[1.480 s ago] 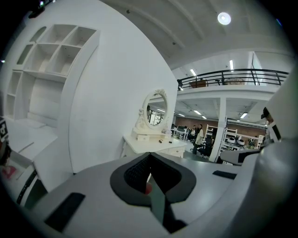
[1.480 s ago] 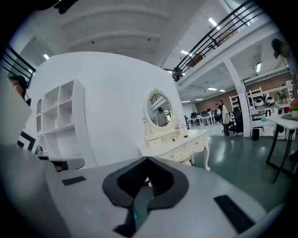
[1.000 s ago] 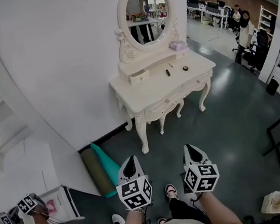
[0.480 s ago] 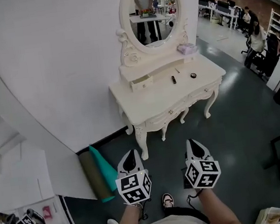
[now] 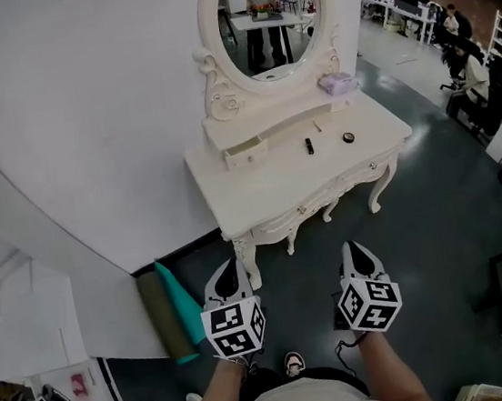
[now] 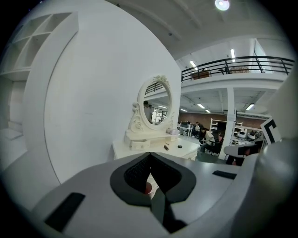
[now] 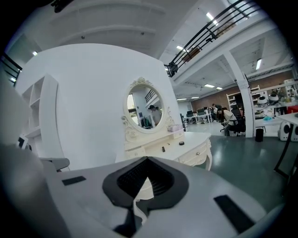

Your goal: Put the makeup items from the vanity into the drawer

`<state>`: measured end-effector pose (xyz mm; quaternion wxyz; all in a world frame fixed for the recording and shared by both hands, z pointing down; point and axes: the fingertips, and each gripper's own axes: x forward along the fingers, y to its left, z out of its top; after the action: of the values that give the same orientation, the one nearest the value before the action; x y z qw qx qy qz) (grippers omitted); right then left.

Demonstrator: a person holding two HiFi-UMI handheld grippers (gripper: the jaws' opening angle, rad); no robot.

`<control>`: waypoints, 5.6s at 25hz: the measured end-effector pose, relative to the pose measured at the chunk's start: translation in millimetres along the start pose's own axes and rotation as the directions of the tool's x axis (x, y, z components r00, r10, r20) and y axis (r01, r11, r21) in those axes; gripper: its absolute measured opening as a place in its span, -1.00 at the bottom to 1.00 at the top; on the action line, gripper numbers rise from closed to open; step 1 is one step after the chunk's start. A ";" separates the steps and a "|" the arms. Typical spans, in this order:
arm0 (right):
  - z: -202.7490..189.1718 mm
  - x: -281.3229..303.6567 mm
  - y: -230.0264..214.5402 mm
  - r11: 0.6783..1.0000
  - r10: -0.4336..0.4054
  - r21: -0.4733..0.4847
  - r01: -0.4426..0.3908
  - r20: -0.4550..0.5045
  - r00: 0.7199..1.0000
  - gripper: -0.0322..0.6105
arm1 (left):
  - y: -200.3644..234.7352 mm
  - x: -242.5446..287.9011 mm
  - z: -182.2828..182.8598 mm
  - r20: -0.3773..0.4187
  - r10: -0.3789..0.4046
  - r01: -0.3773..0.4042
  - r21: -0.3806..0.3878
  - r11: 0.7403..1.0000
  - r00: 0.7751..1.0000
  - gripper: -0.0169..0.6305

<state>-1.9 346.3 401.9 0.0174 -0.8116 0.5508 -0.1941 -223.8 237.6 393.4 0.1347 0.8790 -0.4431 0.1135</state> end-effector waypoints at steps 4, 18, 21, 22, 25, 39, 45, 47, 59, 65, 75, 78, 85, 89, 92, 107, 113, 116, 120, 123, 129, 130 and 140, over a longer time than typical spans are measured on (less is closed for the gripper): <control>-2.9 22.7 -9.9 0.999 -0.007 0.037 0.007 -0.014 1.000 -0.85 | 0.9 15.9 0.7 -0.023 0.024 -0.023 0.032 0.999 0.999 -0.93; 15.3 122.9 -16.6 0.999 -0.034 0.005 0.034 -0.044 0.998 -0.85 | 15.0 129.0 19.0 -0.008 0.018 -0.018 0.033 0.999 1.000 -0.93; 36.2 153.7 -16.5 0.999 -0.046 -0.011 0.046 -0.029 0.999 -0.85 | 20.4 163.5 37.3 0.008 0.005 -0.005 0.029 1.000 1.000 -0.93; 44.0 165.2 -14.6 0.999 -0.046 -0.018 0.046 -0.023 0.999 -0.85 | 23.1 175.5 44.8 0.016 0.002 -0.002 0.037 0.999 1.000 -0.93; 63.4 198.9 -8.2 0.998 -0.049 -0.033 0.048 -0.008 0.999 -0.85 | 33.4 210.7 63.6 0.027 -0.004 0.002 0.065 0.998 1.000 -0.93; 90.6 317.0 19.9 0.998 -0.032 -0.055 0.030 -0.036 0.999 -0.85 | 81.6 316.0 95.0 0.002 -0.006 0.006 0.064 0.998 1.000 -0.93; 75.2 337.6 1.2 0.998 -0.057 -0.045 0.052 -0.104 0.993 -0.85 | 77.2 337.6 75.9 -0.066 -0.011 0.015 0.062 0.998 0.998 -0.93; 73.0 351.9 -5.4 0.998 -0.050 -0.056 0.043 -0.130 0.990 -0.85 | 76.1 350.7 72.3 -0.075 0.001 0.002 0.042 0.999 0.997 -0.93; 96.8 401.4 -44.1 0.996 -0.052 -0.083 0.040 -0.153 0.987 -0.85 | 50.7 405.2 81.5 -0.081 0.018 -0.021 -0.047 0.999 0.997 -0.93; 59.0 415.0 -71.7 0.997 -0.071 -0.044 0.062 -0.262 0.963 -0.84 | 27.2 422.6 47.1 -0.189 -0.019 0.014 -0.024 1.000 0.982 -0.93; 13.1 453.2 -102.2 0.998 -0.061 -0.013 0.060 -0.363 0.930 -0.63 | -10.7 452.4 4.6 -0.305 -0.075 0.084 0.016 0.996 0.949 -0.93; 1.6 466.6 -106.5 0.999 -0.050 -0.010 0.050 -0.391 0.919 -0.59 | -10.4 454.1 -7.3 -0.332 -0.066 0.073 0.008 0.997 0.941 -0.93; -27.4 488.6 -111.3 0.998 -0.047 -0.050 0.027 -0.460 0.887 -0.52 | -1.6 456.9 -32.4 -0.383 -0.032 0.031 -0.008 0.999 0.923 -0.93; -38.6 496.6 -115.3 0.997 -0.050 -0.070 0.018 -0.492 0.869 -0.50 | 2.3 460.5 -39.5 -0.392 -0.020 0.017 -0.011 1.000 0.920 -0.93; -43.2 500.8 -116.2 0.996 -0.048 -0.086 0.004 -0.513 0.857 -0.50 | 4.4 461.7 -42.9 -0.398 -0.013 0.006 -0.018 1.000 0.917 -0.93; -49.3 509.8 -117.3 0.985 -0.072 -0.168 -0.030 -0.571 0.818 -0.57 | 17.5 451.7 -49.4 -0.402 0.040 -0.076 -0.073 0.994 0.915 -0.93; -41.8 504.9 -104.3 0.981 -0.010 -0.170 -0.099 -0.547 0.837 -0.58 | 27.6 446.2 -46.5 -0.387 0.074 -0.115 -0.086 0.990 0.919 -0.93; -32.1 499.4 -88.0 0.975 0.034 -0.169 -0.147 -0.538 0.842 -0.58 | 31.3 439.8 -42.7 -0.379 0.088 -0.133 -0.096 0.986 0.921 -0.93; -18.7 493.2 -52.0 0.950 0.122 -0.181 -0.255 -0.537 0.835 -0.58 | 39.6 427.7 -31.1 -0.359 0.115 -0.166 -0.115 0.979 0.926 -0.93; -6.4 494.4 -19.1 0.910 0.196 -0.217 -0.354 -0.527 0.827 -0.58 | 50.1 420.9 -18.0 -0.327 0.147 -0.202 -0.139 0.970 0.933 -0.93; 6.7 494.0 43.8 0.821 0.326 -0.245 -0.515 -0.540 0.776 -0.58 | 76.9 405.8 6.0 -0.275 0.225 -0.274 -0.156 0.949 0.935 -0.93; 7.7 494.0 53.1 0.804 0.343 -0.251 -0.539 -0.546 0.764 -0.58 | 81.5 403.3 9.4 -0.268 0.237 -0.286 -0.161 0.945 0.934 -0.93; 7.3 489.3 119.5 0.606 0.475 -0.268 -0.749 -0.634 0.611 -0.58 | 113.9 385.0 28.6 -0.233 0.354 -0.401 -0.200 0.894 0.906 -0.93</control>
<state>50.0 -142.7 511.0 -0.2733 -0.4540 0.8176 -0.2252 -89.9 -125.2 504.9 0.2585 0.7376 -0.6012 0.1661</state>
